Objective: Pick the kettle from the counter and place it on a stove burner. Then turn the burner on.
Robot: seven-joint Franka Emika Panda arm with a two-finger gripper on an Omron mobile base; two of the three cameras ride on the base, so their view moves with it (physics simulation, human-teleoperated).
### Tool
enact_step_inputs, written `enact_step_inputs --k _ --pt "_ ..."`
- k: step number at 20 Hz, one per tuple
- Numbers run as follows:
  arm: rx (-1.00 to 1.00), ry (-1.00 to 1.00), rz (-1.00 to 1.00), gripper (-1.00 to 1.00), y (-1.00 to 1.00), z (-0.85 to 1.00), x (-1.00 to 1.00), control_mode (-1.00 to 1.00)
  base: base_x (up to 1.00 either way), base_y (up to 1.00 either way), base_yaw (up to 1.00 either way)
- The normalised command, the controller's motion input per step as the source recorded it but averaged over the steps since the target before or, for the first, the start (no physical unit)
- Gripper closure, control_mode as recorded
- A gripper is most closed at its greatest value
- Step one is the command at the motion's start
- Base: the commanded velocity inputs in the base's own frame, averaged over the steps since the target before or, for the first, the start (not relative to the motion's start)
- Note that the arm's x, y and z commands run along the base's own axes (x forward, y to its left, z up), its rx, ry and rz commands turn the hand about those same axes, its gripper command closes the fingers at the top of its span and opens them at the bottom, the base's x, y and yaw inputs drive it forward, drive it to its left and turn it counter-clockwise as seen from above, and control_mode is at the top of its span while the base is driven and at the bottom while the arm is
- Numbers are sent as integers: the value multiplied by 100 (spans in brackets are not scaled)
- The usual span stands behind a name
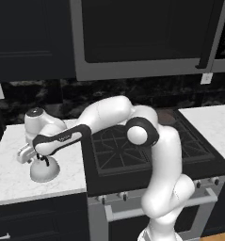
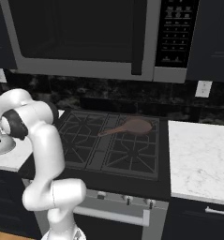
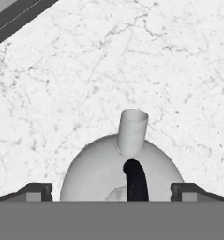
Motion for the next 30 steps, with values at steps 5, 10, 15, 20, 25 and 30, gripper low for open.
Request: enact_step_inputs --k 5,10,15,20,25,30 --pt "-1 2 0 100 -34 -34 -22 -100 0 0 0" --pt "-6 2 0 100 -32 -32 -4 -100 0 0 0" --pt "-7 -16 0 100 -23 -1 -26 -100 0 0 0" --pt "-19 -44 -2 100 -69 33 -76 -100 0 0 0" --pt "-24 -45 -6 100 -98 40 -55 -100 0 0 0" --pt "-10 -33 -11 100 -100 50 -8 -100 0 0 0"
